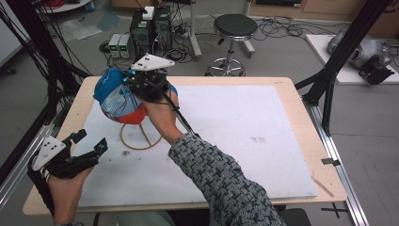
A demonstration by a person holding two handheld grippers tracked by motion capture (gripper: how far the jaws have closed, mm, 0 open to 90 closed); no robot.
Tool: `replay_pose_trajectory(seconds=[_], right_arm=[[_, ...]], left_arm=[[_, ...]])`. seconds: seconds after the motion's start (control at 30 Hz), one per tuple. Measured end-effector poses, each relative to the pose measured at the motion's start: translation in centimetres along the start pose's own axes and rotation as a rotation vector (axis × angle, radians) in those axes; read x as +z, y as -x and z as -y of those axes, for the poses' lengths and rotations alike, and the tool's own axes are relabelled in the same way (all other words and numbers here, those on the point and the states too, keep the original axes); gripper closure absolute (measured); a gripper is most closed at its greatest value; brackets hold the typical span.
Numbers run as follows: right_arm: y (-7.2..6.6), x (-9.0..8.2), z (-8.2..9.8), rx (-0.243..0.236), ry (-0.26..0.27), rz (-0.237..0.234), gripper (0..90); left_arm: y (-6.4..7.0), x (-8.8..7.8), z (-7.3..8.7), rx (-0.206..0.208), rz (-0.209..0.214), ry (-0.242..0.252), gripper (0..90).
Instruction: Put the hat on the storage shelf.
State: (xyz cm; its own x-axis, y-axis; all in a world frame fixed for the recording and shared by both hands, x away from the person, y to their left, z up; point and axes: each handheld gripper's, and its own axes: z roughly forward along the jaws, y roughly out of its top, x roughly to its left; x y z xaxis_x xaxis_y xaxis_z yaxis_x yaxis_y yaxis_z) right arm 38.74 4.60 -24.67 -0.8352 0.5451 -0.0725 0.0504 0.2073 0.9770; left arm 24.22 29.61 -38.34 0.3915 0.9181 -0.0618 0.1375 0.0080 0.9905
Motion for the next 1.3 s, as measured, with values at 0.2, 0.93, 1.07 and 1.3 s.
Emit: replay_pose_trajectory(seconds=[0.2, 0.93, 1.07, 1.3], right_arm=[[-0.8, 0.2, 0.0, -0.064, -0.024, 0.004, 88.0], [-1.4, 0.1, 0.1, -0.137, -0.038, 0.063, 70.4], [-1.2, -0.5, 0.0, -0.132, -0.02, 0.067, 64.3], [0.3, -2.0, 0.0, -0.108, 0.004, 0.093, 61.3]], left_arm=[[0.1, 0.0, 0.0, -0.003, 0.0, 0.0, 19.2], [0.0, 0.0, -0.1, -0.003, 0.004, 0.006, 19.2], [0.0, 0.0, -0.1, -0.002, 0.004, 0.006, 19.2], [0.1, 0.0, -0.1, -0.002, 0.006, 0.004, 19.2]])
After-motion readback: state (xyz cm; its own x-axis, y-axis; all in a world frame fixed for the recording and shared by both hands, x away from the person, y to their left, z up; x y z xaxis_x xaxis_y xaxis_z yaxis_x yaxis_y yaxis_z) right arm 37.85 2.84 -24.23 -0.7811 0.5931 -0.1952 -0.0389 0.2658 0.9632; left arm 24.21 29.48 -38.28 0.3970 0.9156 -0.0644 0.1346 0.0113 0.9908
